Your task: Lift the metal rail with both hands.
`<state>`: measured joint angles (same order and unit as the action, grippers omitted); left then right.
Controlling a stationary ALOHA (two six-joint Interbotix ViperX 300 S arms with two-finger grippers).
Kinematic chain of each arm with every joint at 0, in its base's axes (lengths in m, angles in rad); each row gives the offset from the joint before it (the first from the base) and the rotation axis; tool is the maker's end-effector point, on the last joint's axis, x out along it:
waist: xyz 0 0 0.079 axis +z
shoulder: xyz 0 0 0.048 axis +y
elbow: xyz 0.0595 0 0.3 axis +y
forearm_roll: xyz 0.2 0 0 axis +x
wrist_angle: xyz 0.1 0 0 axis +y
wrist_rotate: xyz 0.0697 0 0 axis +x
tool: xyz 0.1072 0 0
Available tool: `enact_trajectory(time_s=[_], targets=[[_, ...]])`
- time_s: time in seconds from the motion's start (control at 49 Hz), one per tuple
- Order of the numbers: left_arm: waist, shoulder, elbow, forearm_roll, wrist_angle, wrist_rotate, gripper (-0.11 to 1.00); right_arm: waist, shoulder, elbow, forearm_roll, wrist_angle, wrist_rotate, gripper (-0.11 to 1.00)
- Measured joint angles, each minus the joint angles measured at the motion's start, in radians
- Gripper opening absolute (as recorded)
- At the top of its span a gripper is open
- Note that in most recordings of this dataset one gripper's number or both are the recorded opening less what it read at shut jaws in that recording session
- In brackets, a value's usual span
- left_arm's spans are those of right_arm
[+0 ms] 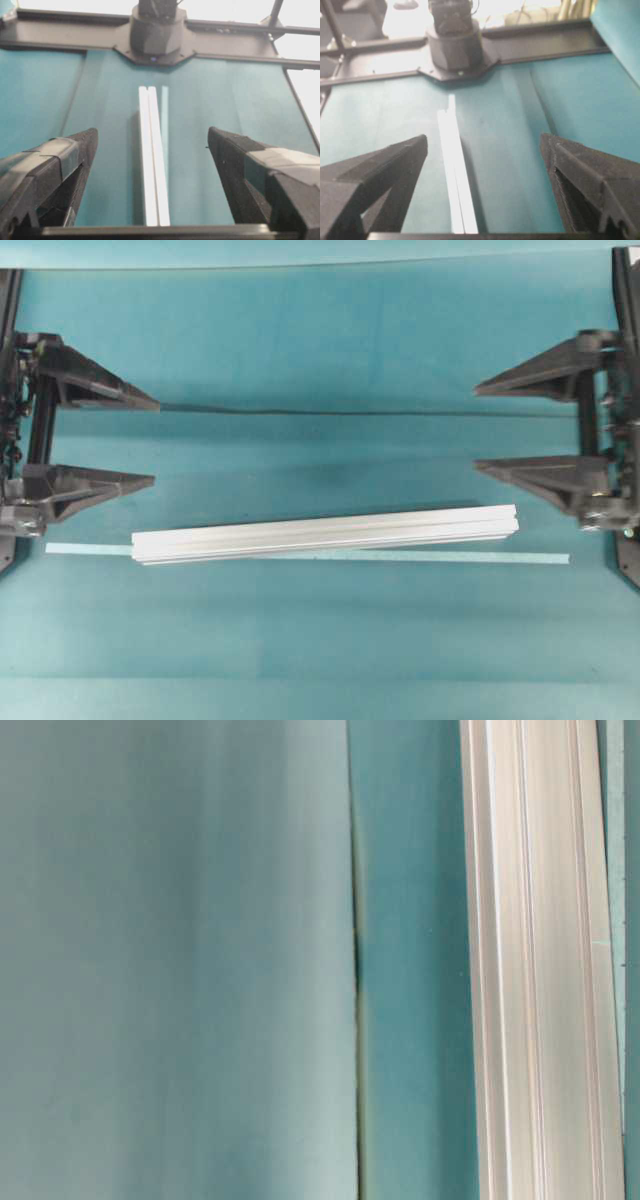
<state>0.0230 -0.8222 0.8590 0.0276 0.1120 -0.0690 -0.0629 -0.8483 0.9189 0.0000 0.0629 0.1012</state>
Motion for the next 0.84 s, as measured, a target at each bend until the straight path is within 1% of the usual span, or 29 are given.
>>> enact_trajectory(time_s=[0.367,0.836], targets=[[0.0,-0.018,0.002,0.0,0.0,0.0,0.97,0.0,-0.094,0.057,0.0,-0.003,0.0,0.95],[0.0,-0.02,0.003,0.0,-0.002,0.0,0.97,-0.017,-0.109,0.069,0.002,-0.008,0.0,0.95]])
